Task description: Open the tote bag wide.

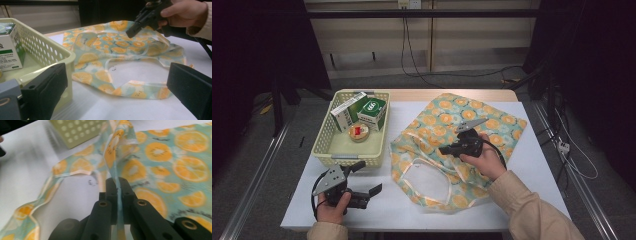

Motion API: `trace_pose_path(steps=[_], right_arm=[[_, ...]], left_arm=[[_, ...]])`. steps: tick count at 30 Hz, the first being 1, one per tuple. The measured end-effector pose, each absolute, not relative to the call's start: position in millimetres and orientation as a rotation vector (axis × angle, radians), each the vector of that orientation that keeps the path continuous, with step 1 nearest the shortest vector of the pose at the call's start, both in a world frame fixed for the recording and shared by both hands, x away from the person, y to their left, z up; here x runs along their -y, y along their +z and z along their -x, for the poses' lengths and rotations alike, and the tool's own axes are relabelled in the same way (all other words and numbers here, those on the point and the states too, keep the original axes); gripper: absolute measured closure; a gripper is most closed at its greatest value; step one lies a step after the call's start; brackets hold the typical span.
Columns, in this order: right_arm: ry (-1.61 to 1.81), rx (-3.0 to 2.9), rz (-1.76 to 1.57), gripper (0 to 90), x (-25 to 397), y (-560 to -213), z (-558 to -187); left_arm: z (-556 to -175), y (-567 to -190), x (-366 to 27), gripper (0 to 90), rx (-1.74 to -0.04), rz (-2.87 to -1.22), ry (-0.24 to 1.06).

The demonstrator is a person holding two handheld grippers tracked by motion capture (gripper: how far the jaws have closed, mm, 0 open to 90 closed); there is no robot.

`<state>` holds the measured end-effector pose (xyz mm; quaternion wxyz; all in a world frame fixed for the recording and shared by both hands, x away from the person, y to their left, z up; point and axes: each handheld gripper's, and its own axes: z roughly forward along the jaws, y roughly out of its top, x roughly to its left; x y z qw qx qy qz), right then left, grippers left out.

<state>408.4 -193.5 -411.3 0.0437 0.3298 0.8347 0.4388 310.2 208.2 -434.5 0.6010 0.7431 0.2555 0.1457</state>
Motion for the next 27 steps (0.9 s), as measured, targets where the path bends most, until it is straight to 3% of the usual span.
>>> trace_pose_path(steps=[17,21,27], right_arm=[[1.263,-2.469,-1.196,86.0,221.3,-425.6,-460.0],[1.213,-2.474,-1.186,76.3,219.7,-428.0,-460.2],[1.180,-2.461,-1.192,52.2,221.2,-427.7,-455.8]], left_arm=[[-311.2,-435.6,-209.4,2.9,-0.589,-1.731,0.329],[-310.8,-436.2,-210.0,2.9,-0.593,-1.727,0.329],[-310.6,-435.4,-210.7,2.9,-0.597,-1.722,0.335]])
